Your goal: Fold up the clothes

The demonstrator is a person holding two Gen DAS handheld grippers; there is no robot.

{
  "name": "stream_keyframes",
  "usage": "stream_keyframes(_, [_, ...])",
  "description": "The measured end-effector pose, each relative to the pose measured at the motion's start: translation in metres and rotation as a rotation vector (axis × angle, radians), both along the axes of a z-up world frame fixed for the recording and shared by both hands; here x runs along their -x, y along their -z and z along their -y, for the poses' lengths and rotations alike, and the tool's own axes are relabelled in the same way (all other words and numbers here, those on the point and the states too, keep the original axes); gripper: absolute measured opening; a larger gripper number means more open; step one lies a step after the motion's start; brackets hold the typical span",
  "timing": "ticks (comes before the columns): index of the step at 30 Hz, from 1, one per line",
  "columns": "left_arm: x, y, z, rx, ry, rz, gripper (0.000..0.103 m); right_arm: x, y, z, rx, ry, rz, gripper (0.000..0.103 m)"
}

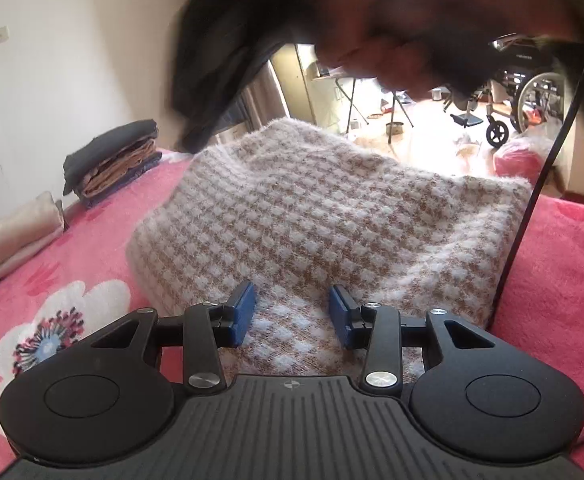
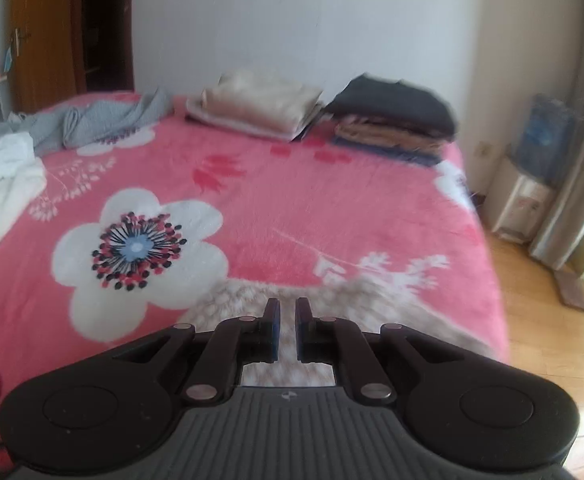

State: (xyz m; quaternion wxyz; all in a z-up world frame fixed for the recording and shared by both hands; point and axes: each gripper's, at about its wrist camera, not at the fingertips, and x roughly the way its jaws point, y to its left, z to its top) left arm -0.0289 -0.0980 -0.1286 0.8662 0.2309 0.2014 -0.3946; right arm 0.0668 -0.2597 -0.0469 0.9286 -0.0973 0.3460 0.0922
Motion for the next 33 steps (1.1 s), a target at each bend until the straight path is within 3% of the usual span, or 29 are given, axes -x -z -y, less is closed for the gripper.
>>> stream_keyframes(2, [0.0, 0.0, 0.0, 0.0, 0.002, -0.002, 0.041, 0.017, 0.005, 0.008, 0.074, 0.046, -0.019, 0.008])
stream_keyframes(6, [0.003, 0.002, 0.004, -0.011, 0.021, 0.02, 0.042, 0.016, 0.076, 0.038, 0.075, 0.118, -0.133, 0.006])
stream_keyframes(12, [-0.004, -0.004, 0.002, -0.012, 0.007, -0.046, 0.043, 0.044, 0.009, 0.033, -0.012, 0.081, -0.09, 0.008])
stream_keyframes(15, [-0.005, -0.002, 0.004, -0.008, 0.005, -0.058, 0.044, 0.057, 0.019, 0.033, -0.013, 0.049, -0.165, 0.008])
stream_keyframes(17, [-0.002, 0.0, 0.008, -0.02, 0.014, -0.04, 0.047, 0.051, 0.064, 0.036, 0.03, 0.064, -0.231, 0.008])
stream_keyframes(18, [-0.001, 0.001, 0.009, -0.028, 0.016, -0.027, 0.048, 0.052, 0.067, 0.038, 0.018, 0.06, -0.208, 0.008])
stream_keyframes(19, [0.0, 0.0, 0.009, -0.032, 0.016, -0.026, 0.048, 0.053, 0.068, 0.039, 0.005, 0.058, -0.19, 0.007])
stream_keyframes(23, [-0.004, -0.004, 0.004, -0.032, 0.023, -0.06, 0.049, 0.07, 0.018, 0.047, -0.004, 0.076, -0.182, 0.008])
stream_keyframes(25, [-0.006, -0.004, 0.003, -0.023, 0.019, -0.074, 0.049, 0.084, 0.01, 0.053, -0.003, 0.046, -0.207, 0.008])
stream_keyframes(27, [-0.004, -0.002, 0.006, -0.027, 0.023, -0.063, 0.051, 0.088, 0.024, 0.054, 0.01, 0.019, -0.267, 0.008])
stream_keyframes(30, [0.001, 0.001, 0.013, -0.065, 0.042, -0.018, 0.057, 0.091, 0.079, 0.057, 0.082, 0.017, -0.309, 0.008])
stream_keyframes(33, [0.006, -0.005, 0.011, -0.103, 0.068, 0.008, 0.057, 0.105, 0.06, 0.058, 0.073, -0.011, -0.257, 0.009])
